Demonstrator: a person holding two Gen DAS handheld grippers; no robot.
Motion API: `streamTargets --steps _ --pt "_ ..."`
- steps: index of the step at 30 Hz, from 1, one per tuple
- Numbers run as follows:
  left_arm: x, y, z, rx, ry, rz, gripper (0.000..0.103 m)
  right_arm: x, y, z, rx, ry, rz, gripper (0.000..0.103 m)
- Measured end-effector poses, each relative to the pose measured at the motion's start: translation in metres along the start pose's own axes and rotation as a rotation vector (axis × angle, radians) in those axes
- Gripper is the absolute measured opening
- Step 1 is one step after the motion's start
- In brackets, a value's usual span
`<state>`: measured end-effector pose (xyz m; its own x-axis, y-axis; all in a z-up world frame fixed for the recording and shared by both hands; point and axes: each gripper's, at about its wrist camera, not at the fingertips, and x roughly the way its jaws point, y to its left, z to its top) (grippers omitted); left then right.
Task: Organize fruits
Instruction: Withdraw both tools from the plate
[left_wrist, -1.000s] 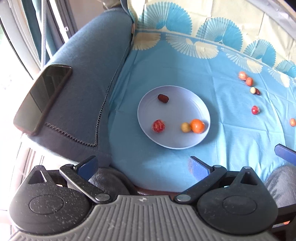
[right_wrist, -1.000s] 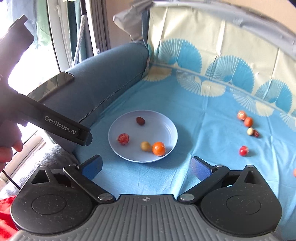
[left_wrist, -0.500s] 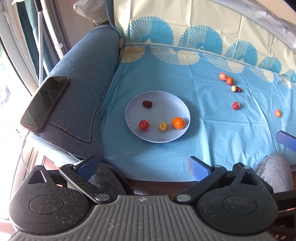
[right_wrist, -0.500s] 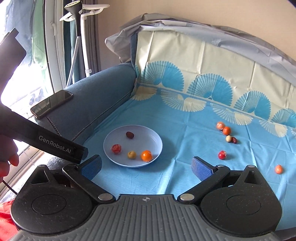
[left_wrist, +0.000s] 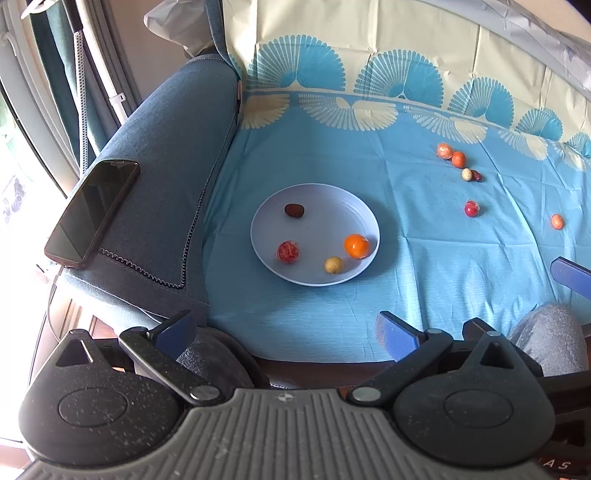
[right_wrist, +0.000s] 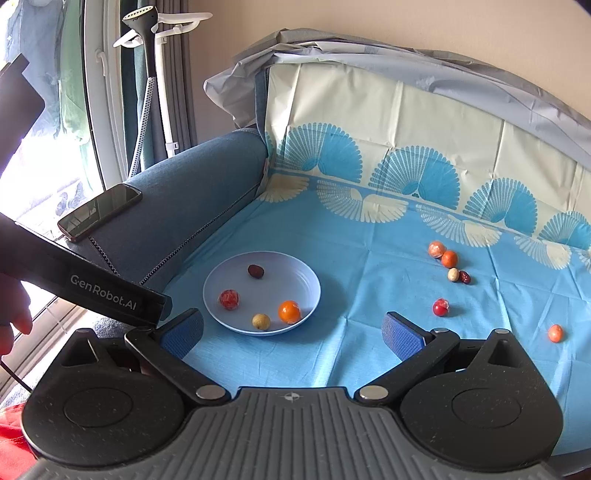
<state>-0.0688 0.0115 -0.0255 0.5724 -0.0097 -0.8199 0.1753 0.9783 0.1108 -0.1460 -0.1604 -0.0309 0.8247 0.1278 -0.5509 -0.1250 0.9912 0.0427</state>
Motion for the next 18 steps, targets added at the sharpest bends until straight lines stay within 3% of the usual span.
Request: streamTargets --steps 18 --pt "0.024 -0.02 0.021 0.043 0.063 -0.002 0.103 0.023 -0.024 -0.004 0.079 0.042 0.005 0.102"
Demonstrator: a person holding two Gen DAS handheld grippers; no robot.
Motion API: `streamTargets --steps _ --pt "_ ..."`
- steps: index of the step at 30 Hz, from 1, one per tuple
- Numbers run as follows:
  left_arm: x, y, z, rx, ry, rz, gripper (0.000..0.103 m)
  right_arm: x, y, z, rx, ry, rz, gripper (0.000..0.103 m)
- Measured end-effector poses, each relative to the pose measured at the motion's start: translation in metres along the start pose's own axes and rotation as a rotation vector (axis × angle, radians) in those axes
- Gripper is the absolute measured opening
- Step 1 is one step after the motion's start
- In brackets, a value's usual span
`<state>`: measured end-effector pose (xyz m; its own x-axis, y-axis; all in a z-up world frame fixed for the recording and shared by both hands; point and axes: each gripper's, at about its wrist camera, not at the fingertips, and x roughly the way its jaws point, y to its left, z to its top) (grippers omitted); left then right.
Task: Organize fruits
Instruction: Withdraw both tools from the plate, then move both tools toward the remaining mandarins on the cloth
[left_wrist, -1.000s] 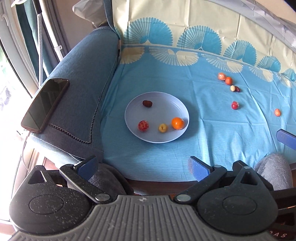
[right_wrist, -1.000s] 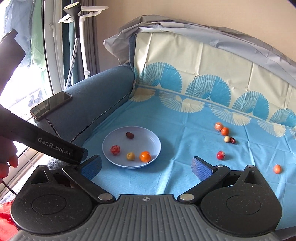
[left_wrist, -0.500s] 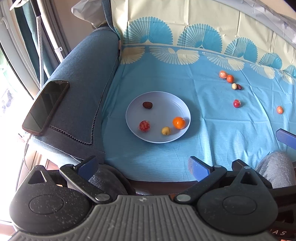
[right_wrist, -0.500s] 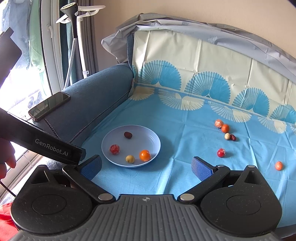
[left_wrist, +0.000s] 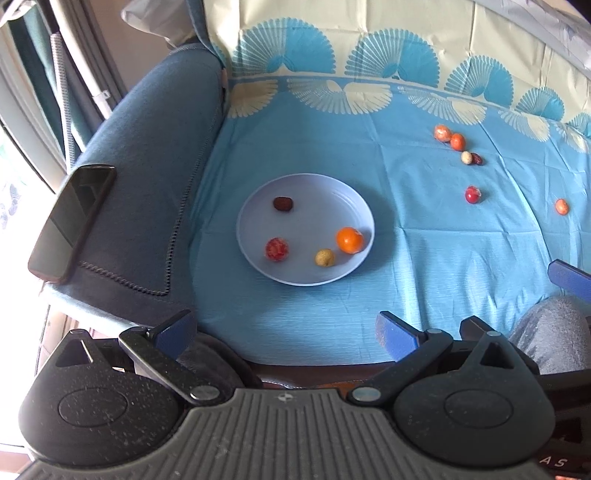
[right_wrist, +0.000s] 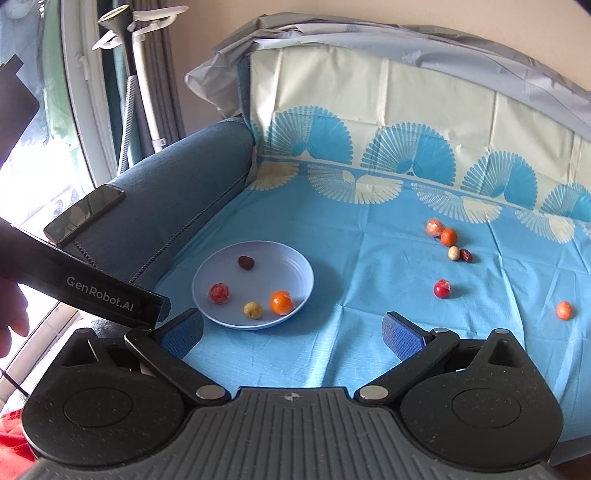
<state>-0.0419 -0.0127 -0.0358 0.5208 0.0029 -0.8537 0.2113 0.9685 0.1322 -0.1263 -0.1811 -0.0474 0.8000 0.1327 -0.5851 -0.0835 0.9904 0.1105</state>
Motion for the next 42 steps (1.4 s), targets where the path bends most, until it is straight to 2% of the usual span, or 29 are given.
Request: streamTargets --steps 4,7,15,18,21,23,26,31,34,36,38,40,42 --pt "0.011 -0.014 0.019 0.019 0.015 -0.018 0.103 0.006 -0.018 0.002 0.046 -0.002 -0.009 0.102" --pt "0.022 -0.03 0.039 0.035 0.027 -0.025 0.103 0.013 -0.041 0.003 0.087 -0.014 -0.056 0.102" --pt "0.064 -0.104 0.114 0.089 -0.018 -0.068 0.103 0.042 -0.149 -0.001 0.265 -0.04 -0.281 0.102" --pt "0.093 -0.141 0.151 0.106 -0.019 -0.1 0.103 0.058 -0.201 -0.006 0.343 -0.052 -0.392 0.102" --pt "0.124 -0.177 0.189 0.075 -0.015 -0.131 0.103 0.075 -0.253 -0.012 0.431 -0.059 -0.475 0.102" --pt "0.145 -0.2 0.214 0.052 0.003 -0.141 0.103 0.089 -0.285 -0.017 0.488 -0.054 -0.519 0.102" --pt "0.179 -0.234 0.246 0.039 -0.012 -0.162 0.103 0.116 -0.331 -0.027 0.558 -0.038 -0.571 0.102" --pt "0.251 -0.285 0.281 0.065 -0.018 -0.136 0.103 0.161 -0.389 -0.037 0.638 -0.004 -0.642 0.102" --pt "0.285 -0.31 0.294 0.129 -0.022 -0.104 0.103 0.188 -0.414 -0.037 0.633 0.009 -0.677 0.102" --pt "0.304 -0.321 0.301 0.146 0.007 -0.101 0.103 0.207 -0.425 -0.037 0.607 0.024 -0.698 0.102" --pt "0.321 -0.326 0.307 0.134 0.047 -0.105 0.103 0.227 -0.436 -0.044 0.606 0.091 -0.713 0.102" --pt "0.334 -0.326 0.311 0.09 0.073 -0.117 0.103 0.233 -0.428 -0.047 0.55 0.059 -0.745 0.102" --pt "0.342 -0.322 0.314 0.028 0.107 -0.141 0.102 0.234 -0.426 -0.05 0.547 0.042 -0.748 0.102"
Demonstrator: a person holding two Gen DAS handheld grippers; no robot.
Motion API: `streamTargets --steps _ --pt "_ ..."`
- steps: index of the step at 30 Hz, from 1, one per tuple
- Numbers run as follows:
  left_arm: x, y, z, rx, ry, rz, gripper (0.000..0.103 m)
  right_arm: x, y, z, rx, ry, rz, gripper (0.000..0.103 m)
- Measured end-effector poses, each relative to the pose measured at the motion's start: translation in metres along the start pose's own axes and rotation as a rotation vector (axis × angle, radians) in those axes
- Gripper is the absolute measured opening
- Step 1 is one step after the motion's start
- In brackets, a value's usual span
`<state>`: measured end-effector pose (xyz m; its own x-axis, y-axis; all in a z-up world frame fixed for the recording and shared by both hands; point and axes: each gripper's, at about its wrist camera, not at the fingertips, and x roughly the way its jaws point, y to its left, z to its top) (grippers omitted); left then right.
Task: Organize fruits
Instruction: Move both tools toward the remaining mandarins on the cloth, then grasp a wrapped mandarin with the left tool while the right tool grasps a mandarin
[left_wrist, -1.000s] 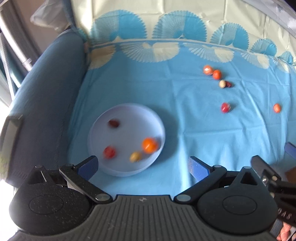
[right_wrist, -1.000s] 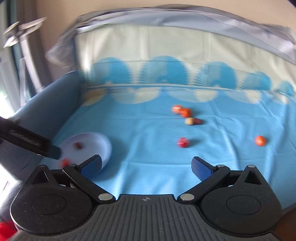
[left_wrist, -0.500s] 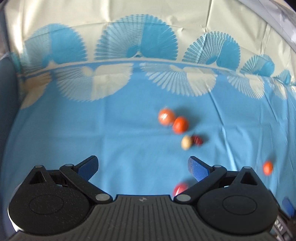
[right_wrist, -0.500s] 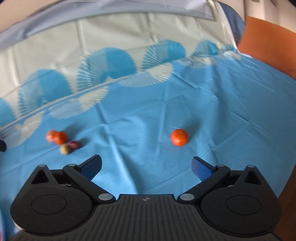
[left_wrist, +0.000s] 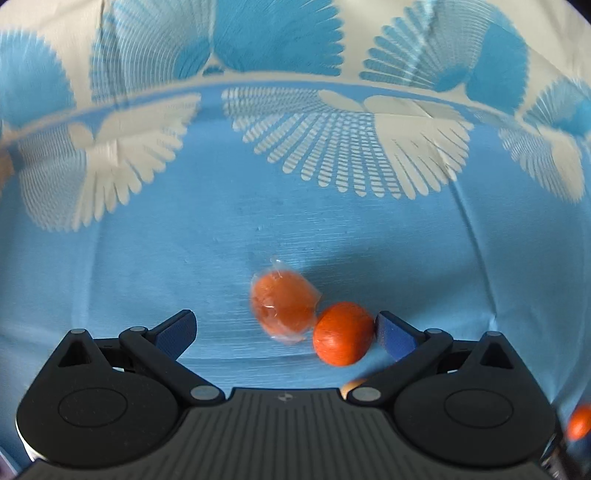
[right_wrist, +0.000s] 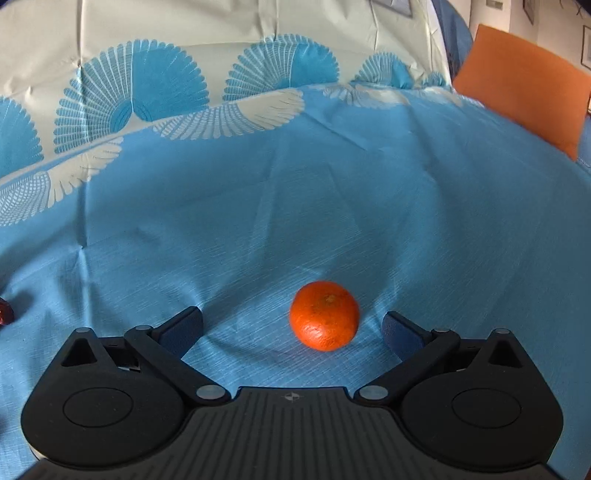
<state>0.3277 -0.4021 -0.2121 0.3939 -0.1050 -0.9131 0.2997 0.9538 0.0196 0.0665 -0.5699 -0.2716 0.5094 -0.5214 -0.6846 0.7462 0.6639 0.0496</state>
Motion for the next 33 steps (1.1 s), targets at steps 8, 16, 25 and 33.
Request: streamTargets --steps 8,16,25,33 --pt "-0.002 -0.003 -0.004 -0.046 0.04 -0.078 0.059 -0.015 -0.011 0.0 0.019 -0.019 0.008 0.056" --pt "-0.028 0.026 -0.022 -0.048 0.008 -0.111 0.035 -0.042 -0.027 0.003 0.066 -0.028 0.059 0.036" --pt "-0.109 0.098 -0.091 -0.029 -0.04 -0.121 0.035 -0.121 0.004 0.0 0.009 -0.058 0.227 0.036" --pt "-0.19 0.16 -0.146 -0.022 -0.113 -0.076 0.035 -0.207 0.045 -0.018 -0.129 -0.061 0.365 0.036"
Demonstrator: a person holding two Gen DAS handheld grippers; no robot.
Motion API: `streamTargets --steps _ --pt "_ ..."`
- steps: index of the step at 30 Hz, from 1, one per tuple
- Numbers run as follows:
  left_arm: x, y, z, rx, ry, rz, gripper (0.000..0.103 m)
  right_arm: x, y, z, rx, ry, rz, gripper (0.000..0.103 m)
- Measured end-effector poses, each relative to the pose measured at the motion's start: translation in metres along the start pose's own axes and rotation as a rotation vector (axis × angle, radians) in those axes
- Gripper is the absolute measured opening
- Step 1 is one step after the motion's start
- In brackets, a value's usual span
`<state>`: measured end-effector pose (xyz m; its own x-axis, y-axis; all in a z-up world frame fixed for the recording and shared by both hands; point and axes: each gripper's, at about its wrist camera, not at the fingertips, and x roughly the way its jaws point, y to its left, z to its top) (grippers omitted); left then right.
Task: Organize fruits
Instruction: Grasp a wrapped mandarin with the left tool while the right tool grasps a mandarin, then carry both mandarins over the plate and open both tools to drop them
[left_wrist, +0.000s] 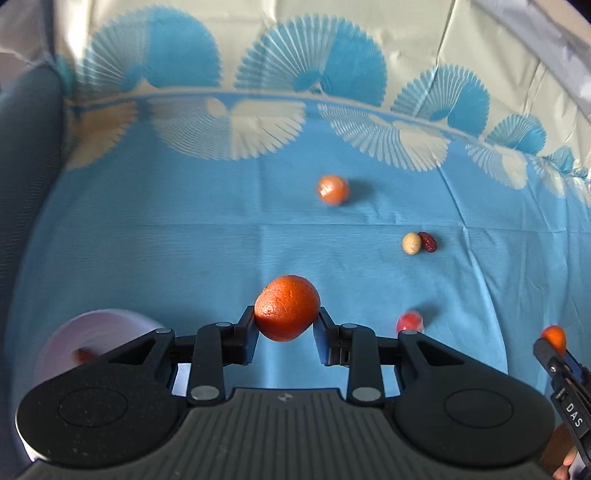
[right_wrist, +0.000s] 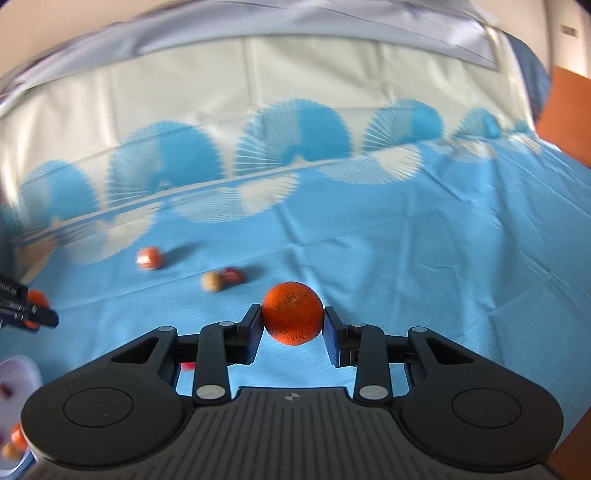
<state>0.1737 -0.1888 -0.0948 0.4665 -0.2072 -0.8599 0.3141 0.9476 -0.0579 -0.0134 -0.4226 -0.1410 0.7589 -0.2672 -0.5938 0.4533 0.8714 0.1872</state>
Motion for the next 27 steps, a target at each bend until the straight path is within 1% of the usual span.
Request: streamTargets --steps 7,12,15,21,24,27 --pt "-0.102 0.044 -0.053 -0.007 -0.073 0.023 0.035 -0.081 0.05 -0.014 -0.131 -0.007 0.14 0.036" --pt "-0.158 0.073 -0.098 -0.022 -0.106 0.035 0.035 -0.136 0.085 -0.031 -0.197 -0.005 0.221 0.036" --pt "-0.184 0.086 -0.127 -0.02 -0.134 0.056 0.035 -0.163 0.104 -0.044 -0.226 0.006 0.276 0.036" --pt "-0.221 0.109 -0.178 -0.049 -0.167 0.049 0.035 -0.207 0.143 -0.069 -0.31 0.03 0.379 0.036" --pt "-0.232 0.118 -0.195 -0.068 -0.18 0.043 0.035 -0.225 0.16 -0.079 -0.372 0.022 0.413 0.036" --pt "-0.242 0.124 -0.206 -0.077 -0.208 0.042 0.035 -0.24 0.171 -0.081 -0.423 -0.004 0.425 0.036"
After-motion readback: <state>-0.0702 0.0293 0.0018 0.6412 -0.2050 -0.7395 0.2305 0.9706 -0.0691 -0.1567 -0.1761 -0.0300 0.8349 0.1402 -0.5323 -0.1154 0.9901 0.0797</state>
